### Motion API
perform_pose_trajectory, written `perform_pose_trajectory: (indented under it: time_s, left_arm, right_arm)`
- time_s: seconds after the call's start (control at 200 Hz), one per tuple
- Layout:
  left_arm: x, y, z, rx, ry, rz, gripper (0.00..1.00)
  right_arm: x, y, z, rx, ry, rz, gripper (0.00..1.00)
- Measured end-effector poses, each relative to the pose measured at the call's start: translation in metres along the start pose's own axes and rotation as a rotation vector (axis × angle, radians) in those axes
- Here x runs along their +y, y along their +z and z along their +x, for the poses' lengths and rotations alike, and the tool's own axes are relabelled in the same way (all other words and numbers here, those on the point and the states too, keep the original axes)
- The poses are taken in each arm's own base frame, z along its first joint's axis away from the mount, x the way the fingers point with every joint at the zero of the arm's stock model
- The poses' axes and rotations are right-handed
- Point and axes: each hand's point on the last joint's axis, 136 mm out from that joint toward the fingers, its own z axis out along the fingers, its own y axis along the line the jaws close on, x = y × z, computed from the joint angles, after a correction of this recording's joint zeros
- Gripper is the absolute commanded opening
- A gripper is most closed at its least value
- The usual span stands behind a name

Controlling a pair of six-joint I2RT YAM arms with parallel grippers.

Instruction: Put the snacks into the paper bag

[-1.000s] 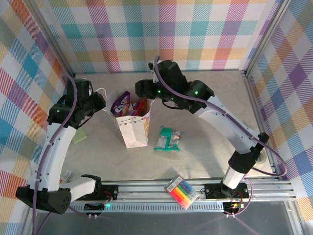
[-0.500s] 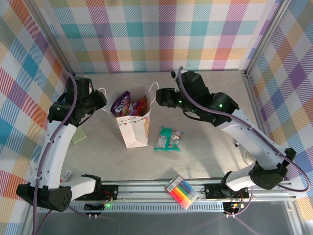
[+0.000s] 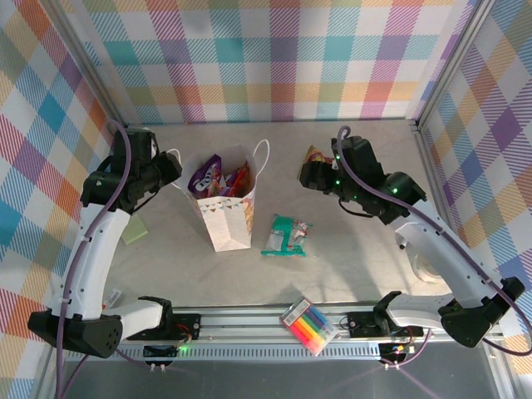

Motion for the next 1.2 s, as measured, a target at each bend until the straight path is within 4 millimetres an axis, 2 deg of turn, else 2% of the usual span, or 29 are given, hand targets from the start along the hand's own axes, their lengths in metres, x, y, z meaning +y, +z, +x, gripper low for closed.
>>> perform_pose_trajectory:
  time_s: [0.13,0.385,0.885,1.2]
  left_arm:
    - [0.000,0.002,0.001,0.006,0.000,-0.004,0.27]
    - [0.000,0.008,0.003,0.026,0.000,-0.004,0.28]
    - [-0.003,0.013,0.002,0.037,-0.007,-0.002,0.29]
    - [-0.004,0.012,-0.001,0.030,-0.008,0.000,0.29]
  right_arm:
    - [-0.013,0.005,0.007,0.028,0.051,0.004,0.77]
    - [-0.048,0.030,0.032,0.134,0.181,0.030,0.83]
    - [-0.068,0.062,0.058,0.265,0.280,0.013,0.97]
    - [-0.085,0.086,0.089,0.364,0.314,0.038,0.99]
